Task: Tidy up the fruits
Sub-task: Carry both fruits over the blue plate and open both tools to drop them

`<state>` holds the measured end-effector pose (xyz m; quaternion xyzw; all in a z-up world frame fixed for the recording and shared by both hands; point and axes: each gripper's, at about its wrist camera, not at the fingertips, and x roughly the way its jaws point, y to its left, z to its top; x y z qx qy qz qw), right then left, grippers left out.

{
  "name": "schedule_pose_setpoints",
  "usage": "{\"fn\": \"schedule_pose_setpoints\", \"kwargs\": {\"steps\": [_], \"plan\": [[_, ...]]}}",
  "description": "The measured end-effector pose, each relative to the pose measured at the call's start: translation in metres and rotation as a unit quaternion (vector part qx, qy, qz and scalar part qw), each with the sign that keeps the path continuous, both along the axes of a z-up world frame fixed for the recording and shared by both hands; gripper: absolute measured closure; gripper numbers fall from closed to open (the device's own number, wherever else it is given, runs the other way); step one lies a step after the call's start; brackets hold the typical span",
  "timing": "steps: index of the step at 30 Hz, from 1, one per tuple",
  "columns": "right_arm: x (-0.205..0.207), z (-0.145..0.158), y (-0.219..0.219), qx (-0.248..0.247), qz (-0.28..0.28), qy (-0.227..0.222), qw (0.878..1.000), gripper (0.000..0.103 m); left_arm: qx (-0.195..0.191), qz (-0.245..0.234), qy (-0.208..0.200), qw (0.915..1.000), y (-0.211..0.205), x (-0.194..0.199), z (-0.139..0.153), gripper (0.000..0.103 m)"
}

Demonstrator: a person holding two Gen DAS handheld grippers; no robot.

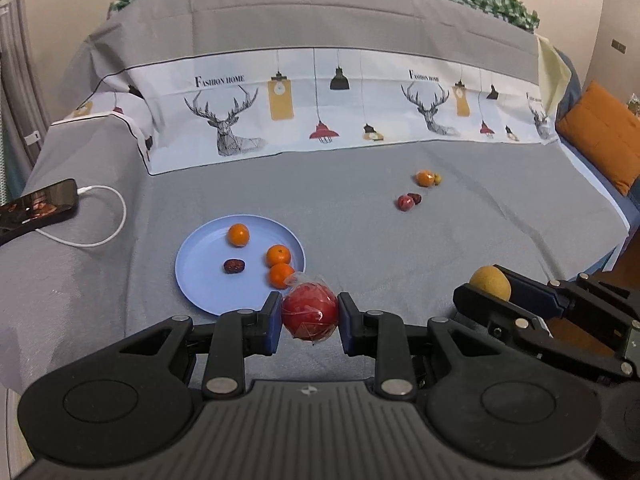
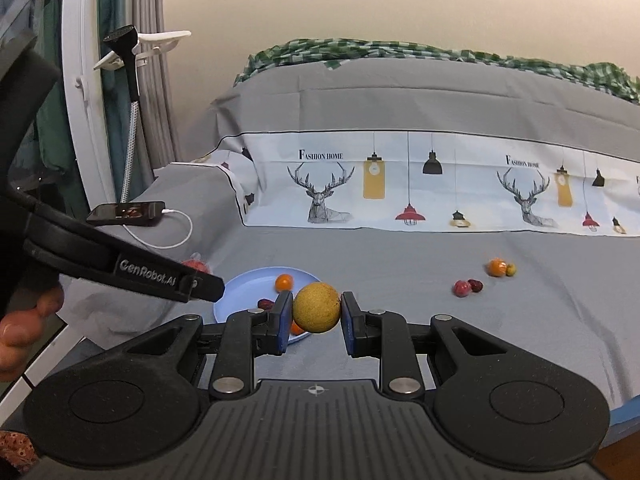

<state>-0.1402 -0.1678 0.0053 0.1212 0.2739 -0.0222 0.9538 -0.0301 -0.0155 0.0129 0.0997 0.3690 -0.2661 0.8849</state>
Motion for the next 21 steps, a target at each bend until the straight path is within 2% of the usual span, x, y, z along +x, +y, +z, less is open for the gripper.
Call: {"fn": "schedule_pose_setpoints", "kwargs": {"steps": [13,21], "plan": [[-0.0001,0.0012,-0.0004,0.002,-0.006,-0.001,1.0,0.076,-0.009,0.01,-0.012,0.9998,0.0063,-0.0052,0.0054,0.071],[0.0024,-0.0014,0.0002,0.01,-0.009,0.006,1.0,0.076,-0.005,0.015,-0.005,0.9999,0.0064,-0.0018,0.0023,0.071]]}}
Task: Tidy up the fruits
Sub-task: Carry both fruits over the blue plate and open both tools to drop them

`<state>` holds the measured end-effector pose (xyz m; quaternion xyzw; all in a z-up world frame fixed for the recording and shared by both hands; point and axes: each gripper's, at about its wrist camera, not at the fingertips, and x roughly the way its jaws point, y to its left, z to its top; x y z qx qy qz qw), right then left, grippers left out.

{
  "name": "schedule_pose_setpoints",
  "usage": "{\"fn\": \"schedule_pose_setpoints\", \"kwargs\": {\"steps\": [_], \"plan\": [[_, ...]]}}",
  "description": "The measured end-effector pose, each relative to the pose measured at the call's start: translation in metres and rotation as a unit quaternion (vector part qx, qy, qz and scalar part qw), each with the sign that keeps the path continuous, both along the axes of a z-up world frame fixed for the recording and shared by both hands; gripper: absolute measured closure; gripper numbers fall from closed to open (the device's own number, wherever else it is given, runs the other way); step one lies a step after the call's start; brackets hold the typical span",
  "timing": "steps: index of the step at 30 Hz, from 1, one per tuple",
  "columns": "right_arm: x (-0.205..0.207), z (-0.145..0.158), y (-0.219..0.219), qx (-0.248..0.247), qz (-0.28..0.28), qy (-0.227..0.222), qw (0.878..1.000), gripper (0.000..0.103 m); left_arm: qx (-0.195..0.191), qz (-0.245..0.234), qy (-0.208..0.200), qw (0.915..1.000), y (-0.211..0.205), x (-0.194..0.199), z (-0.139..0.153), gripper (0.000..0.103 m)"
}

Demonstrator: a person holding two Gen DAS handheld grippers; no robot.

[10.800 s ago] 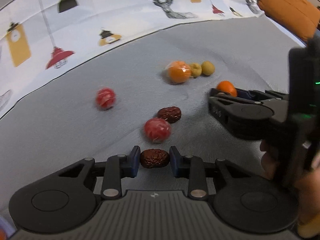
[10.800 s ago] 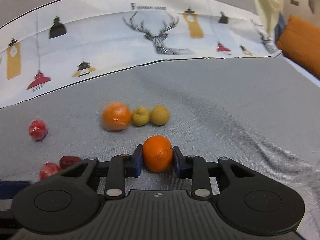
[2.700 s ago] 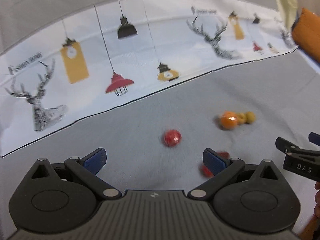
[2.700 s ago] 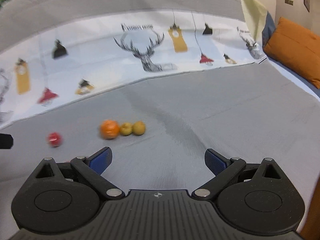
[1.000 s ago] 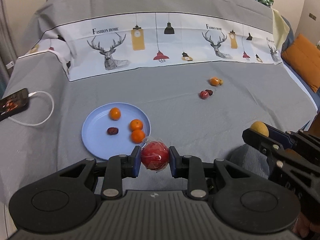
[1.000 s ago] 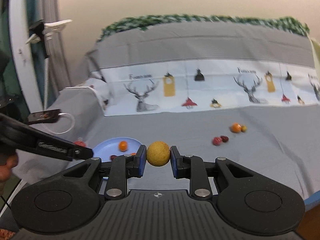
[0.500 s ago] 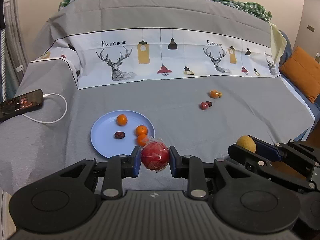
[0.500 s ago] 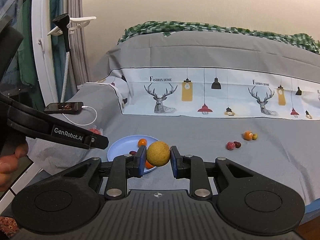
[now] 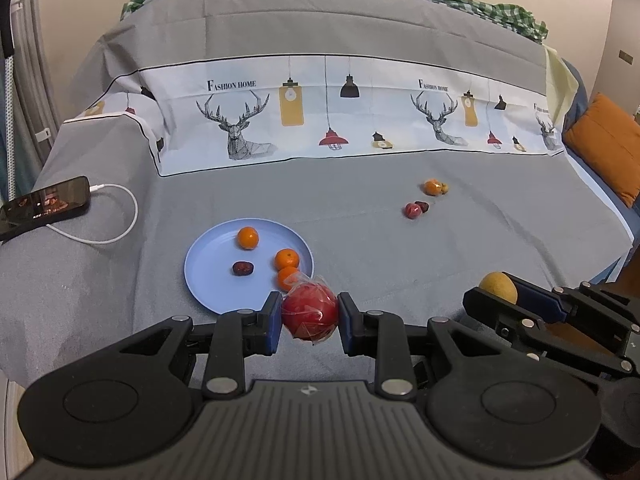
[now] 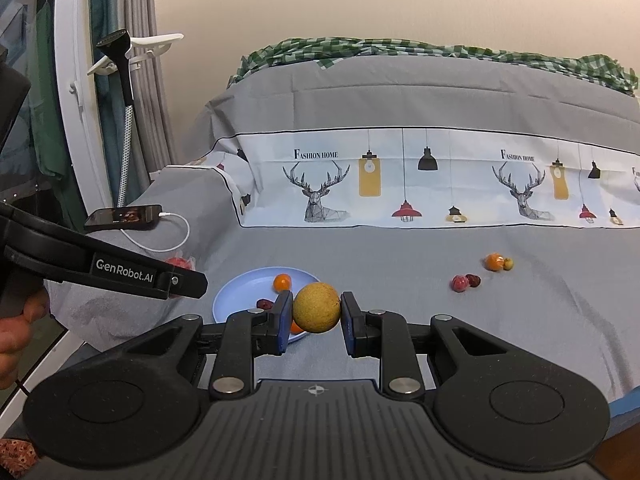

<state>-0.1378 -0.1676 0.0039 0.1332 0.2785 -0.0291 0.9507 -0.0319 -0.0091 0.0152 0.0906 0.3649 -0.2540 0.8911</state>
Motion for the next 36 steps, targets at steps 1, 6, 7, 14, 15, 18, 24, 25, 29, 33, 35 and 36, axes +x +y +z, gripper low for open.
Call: {"fn": "schedule_pose_setpoints", "kwargs": {"steps": [1,6,7,14,15,18,24,25,29,33,35,36], "plan": [[0.0,0.0,0.0,0.001,0.0,0.0,1.0,0.076,0.0,0.002,0.0,1.0,0.0,0.001,0.0,0.071],[0.003,-0.002,-0.001,0.005,0.0,0.006,1.0,0.076,0.0,0.007,0.004,1.0,0.002,0.006,-0.003,0.071],[0.003,-0.003,-0.001,0.006,0.001,0.007,1.0,0.076,0.0,0.007,0.004,1.0,0.002,0.006,-0.003,0.071],[0.007,-0.009,-0.003,0.015,0.001,0.016,1.0,0.076,0.004,0.014,0.008,0.9999,0.002,0.013,-0.007,0.071],[0.008,-0.01,-0.004,0.017,0.001,0.018,1.0,0.076,0.004,0.014,0.009,0.9999,0.002,0.014,-0.007,0.071],[0.01,-0.012,-0.005,0.018,0.002,0.022,1.0,0.076,0.003,0.013,0.013,0.9998,0.001,0.017,-0.008,0.071],[0.015,-0.017,-0.005,0.022,0.003,0.031,0.999,0.076,0.003,0.014,0.017,0.9998,0.002,0.023,-0.012,0.071],[0.016,-0.017,-0.004,0.022,0.003,0.032,0.999,0.076,0.003,0.015,0.018,0.9997,0.001,0.023,-0.012,0.071],[0.02,-0.02,-0.004,0.022,0.003,0.037,0.999,0.076,0.003,0.02,0.022,0.9996,0.002,0.03,-0.014,0.071],[0.026,-0.022,-0.004,0.021,0.004,0.041,0.999,0.076,0.003,0.024,0.03,0.9993,0.001,0.04,-0.016,0.071],[0.03,-0.023,-0.004,0.022,0.004,0.044,0.999,0.076,0.003,0.024,0.033,0.9992,0.001,0.045,-0.017,0.071],[0.032,-0.024,-0.005,0.022,0.004,0.045,0.999,0.076,0.003,0.024,0.034,0.9991,0.001,0.047,-0.017,0.071]]}}
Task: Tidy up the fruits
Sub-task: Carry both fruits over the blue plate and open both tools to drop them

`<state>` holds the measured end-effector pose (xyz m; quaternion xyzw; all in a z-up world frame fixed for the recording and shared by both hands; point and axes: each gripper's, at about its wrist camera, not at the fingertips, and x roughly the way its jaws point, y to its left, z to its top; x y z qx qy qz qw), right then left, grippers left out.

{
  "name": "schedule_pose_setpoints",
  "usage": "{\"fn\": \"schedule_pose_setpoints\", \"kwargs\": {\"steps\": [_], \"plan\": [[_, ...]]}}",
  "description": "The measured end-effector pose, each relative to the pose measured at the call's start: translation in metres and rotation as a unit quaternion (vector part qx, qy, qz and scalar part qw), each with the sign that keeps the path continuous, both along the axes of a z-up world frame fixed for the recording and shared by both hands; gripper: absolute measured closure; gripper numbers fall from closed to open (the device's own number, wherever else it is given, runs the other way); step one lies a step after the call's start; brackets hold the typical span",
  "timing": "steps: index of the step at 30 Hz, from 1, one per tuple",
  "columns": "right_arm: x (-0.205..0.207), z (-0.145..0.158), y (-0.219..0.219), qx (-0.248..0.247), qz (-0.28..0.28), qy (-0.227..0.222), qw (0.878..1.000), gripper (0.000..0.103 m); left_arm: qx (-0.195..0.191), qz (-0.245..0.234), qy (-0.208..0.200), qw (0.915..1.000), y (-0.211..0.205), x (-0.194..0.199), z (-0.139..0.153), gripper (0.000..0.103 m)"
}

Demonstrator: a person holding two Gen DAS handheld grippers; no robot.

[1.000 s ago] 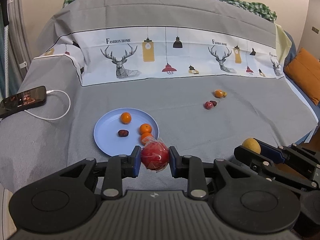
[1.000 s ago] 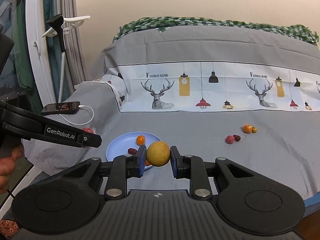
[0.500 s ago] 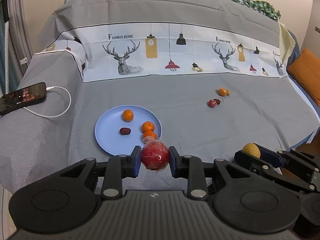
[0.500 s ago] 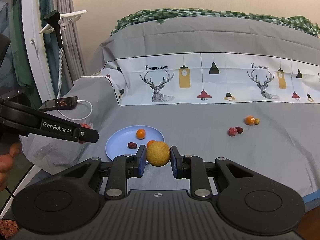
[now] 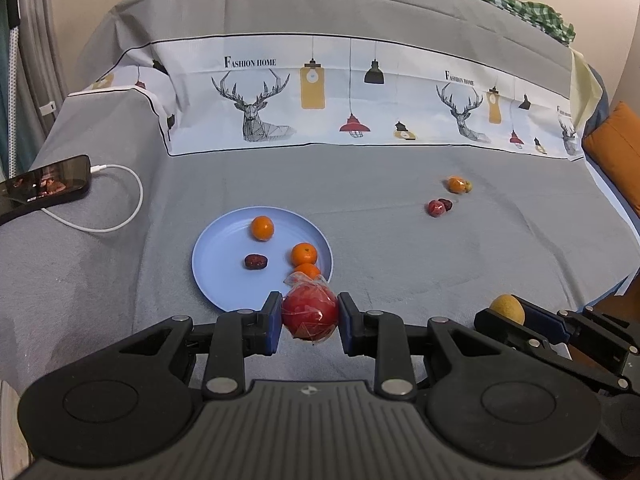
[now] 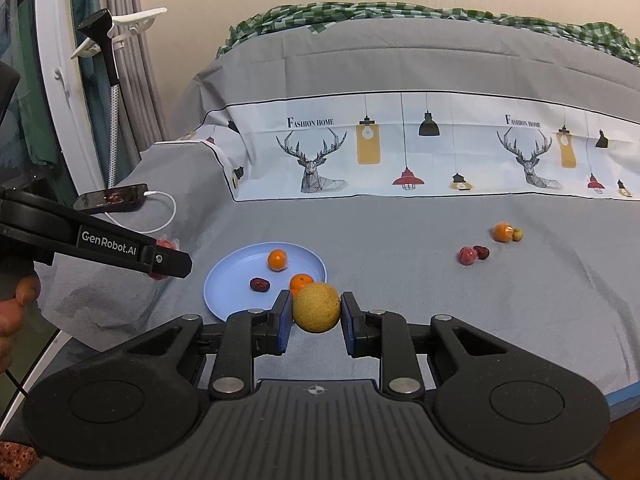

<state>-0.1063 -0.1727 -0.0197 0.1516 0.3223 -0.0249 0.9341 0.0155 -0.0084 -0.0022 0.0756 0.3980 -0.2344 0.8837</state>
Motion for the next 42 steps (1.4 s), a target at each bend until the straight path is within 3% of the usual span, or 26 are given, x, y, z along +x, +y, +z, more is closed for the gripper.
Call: {"fn": "schedule_pose_setpoints", "kwargs": {"steps": [12,25,33,42], "plan": [[0.034,-0.015,0.001,0.001,0.01,0.02,1.0,0.076,0.006,0.022,0.02,0.9995,0.005,0.04,-0.013,0.071],[0.098,-0.041,0.01,0.014,0.052,0.043,0.998,0.076,0.016,0.067,0.04,0.9968,0.027,0.098,-0.034,0.071],[0.149,-0.08,0.026,0.006,0.077,0.072,0.994,0.076,0.027,0.069,0.062,0.9953,0.02,0.14,-0.074,0.071],[0.202,-0.128,0.048,-0.014,0.128,0.1,0.987,0.076,0.072,0.057,0.073,0.9931,0.003,0.193,-0.126,0.071]]}}
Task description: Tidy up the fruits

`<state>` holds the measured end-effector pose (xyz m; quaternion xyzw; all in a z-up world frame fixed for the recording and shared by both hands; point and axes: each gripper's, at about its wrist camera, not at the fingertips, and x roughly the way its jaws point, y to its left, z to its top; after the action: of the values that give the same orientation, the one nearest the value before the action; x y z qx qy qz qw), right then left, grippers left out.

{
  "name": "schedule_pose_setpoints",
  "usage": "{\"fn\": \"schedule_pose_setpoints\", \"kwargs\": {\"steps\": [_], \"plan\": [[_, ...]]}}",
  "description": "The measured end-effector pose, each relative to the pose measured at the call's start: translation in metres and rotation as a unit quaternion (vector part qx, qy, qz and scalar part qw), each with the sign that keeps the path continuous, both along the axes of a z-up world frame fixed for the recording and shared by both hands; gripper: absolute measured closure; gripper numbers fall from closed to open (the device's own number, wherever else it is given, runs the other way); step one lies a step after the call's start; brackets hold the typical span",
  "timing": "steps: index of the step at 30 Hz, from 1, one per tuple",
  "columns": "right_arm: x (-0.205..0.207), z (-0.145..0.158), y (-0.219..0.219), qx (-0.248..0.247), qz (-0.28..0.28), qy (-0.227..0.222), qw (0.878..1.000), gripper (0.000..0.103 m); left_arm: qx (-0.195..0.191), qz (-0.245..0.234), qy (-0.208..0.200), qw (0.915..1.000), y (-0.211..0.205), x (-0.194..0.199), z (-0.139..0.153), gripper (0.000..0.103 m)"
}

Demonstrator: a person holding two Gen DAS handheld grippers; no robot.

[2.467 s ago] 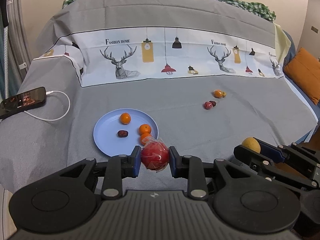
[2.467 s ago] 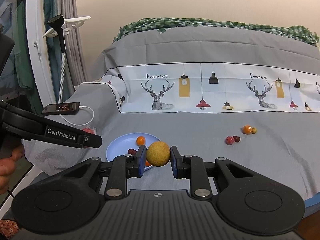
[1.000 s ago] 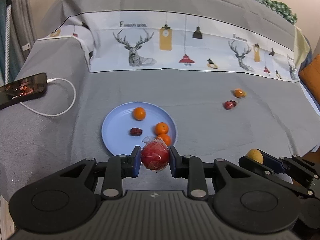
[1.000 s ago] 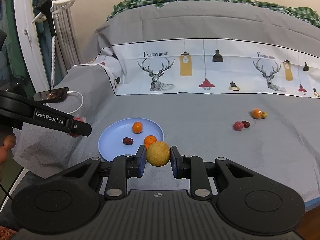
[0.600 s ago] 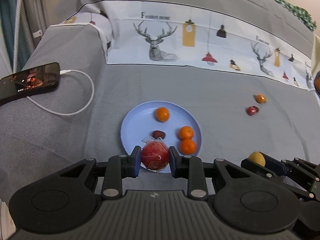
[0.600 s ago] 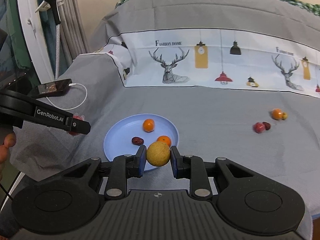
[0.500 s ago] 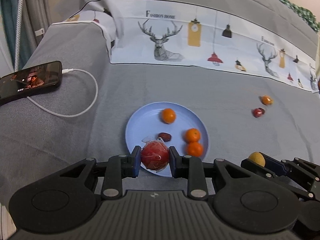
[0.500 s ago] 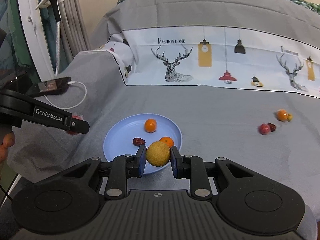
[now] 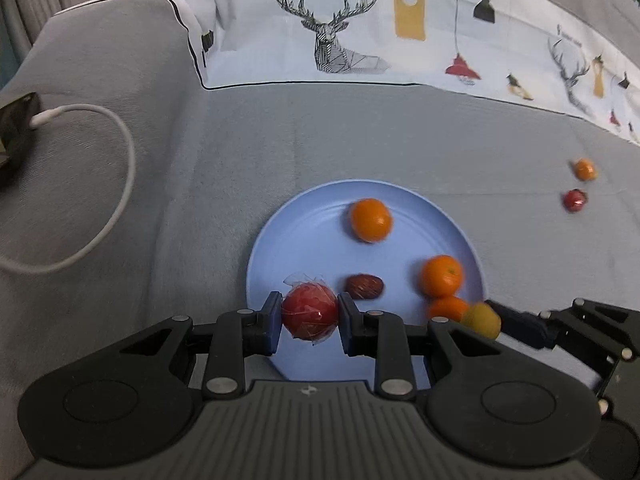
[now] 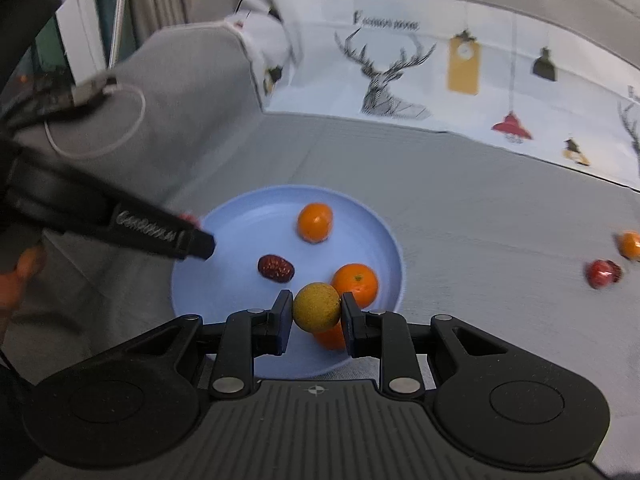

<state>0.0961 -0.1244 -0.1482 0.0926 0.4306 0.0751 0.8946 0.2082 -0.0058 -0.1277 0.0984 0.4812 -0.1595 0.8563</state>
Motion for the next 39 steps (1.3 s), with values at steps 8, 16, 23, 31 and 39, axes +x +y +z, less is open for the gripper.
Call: {"fn": "schedule_pose_setpoints", "kwargs": {"steps": [8,16,23,31,39], "plan": [[0.024,-0.013,0.001,0.009,-0.006,0.026,1.0,0.029,-0.051,0.01,-0.043,0.9977,0.013,0.002,0.016,0.0],[-0.035,0.021,-0.021,0.047,-0.023,0.071,0.996,0.01,0.025,0.044,-0.034,0.9981,0.045,-0.061,0.033,0.0],[-0.093,0.065,-0.014,0.033,-0.039,0.026,0.998,0.006,0.047,0.05,-0.03,0.9972,0.066,-0.123,0.046,0.0],[-0.139,0.105,-0.021,0.019,-0.076,-0.045,0.996,0.006,0.039,0.014,-0.096,0.9945,0.052,-0.175,0.083,0.0],[-0.171,0.131,-0.015,0.001,-0.06,-0.099,0.993,0.005,0.028,0.014,-0.126,0.9916,0.05,-0.206,0.101,0.0]]}}
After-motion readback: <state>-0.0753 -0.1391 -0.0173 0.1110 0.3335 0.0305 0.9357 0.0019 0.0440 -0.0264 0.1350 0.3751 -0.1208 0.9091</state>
